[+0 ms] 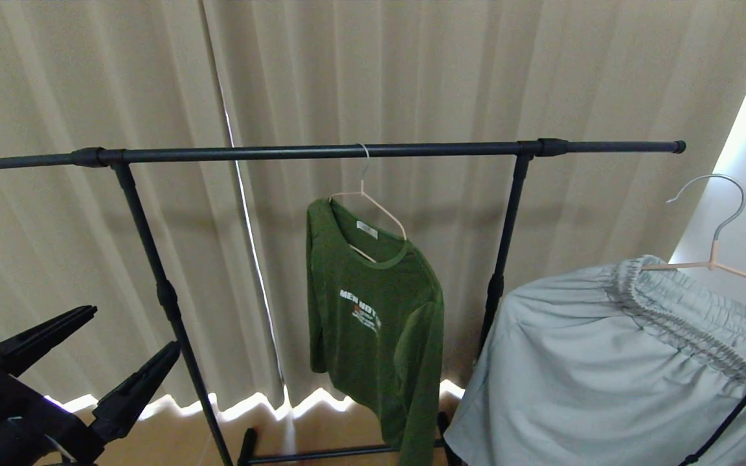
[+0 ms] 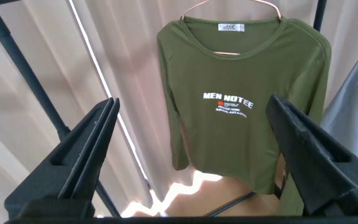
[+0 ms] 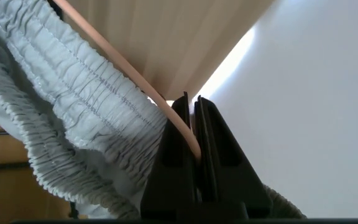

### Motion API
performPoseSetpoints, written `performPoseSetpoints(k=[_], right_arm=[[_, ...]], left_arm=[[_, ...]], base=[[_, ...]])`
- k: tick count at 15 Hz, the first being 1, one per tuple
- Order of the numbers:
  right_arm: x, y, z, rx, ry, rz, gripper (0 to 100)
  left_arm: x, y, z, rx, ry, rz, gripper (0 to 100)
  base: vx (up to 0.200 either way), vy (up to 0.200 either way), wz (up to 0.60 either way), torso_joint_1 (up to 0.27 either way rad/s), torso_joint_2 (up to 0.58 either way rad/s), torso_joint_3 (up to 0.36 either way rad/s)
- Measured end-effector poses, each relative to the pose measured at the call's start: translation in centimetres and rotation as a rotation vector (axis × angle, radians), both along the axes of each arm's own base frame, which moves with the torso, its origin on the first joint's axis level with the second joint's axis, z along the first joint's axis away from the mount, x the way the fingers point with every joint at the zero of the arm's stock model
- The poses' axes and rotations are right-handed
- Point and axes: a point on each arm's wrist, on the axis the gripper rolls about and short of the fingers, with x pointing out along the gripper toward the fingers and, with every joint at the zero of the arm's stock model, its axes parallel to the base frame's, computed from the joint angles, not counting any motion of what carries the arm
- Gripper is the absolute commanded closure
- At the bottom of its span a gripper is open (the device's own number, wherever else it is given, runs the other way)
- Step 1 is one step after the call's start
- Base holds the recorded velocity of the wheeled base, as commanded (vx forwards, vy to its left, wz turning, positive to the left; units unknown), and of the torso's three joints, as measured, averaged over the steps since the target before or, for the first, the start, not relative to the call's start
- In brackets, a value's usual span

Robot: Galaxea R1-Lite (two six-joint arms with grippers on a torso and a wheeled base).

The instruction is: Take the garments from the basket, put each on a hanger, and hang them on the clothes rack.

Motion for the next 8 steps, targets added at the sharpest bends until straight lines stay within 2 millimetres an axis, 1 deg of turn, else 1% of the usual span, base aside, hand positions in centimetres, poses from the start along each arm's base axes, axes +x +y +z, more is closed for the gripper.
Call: performPoseSetpoints(k=[8], right_arm=[[0.14,0.67,-0.01,0.008,-0.001,0.059,100]], left_arm=[[-0.07,0.02,-0.22,0.003,0.010,0.000,0]], base=[[0.200,0.000,0.00,0.002,0.00,0.004]])
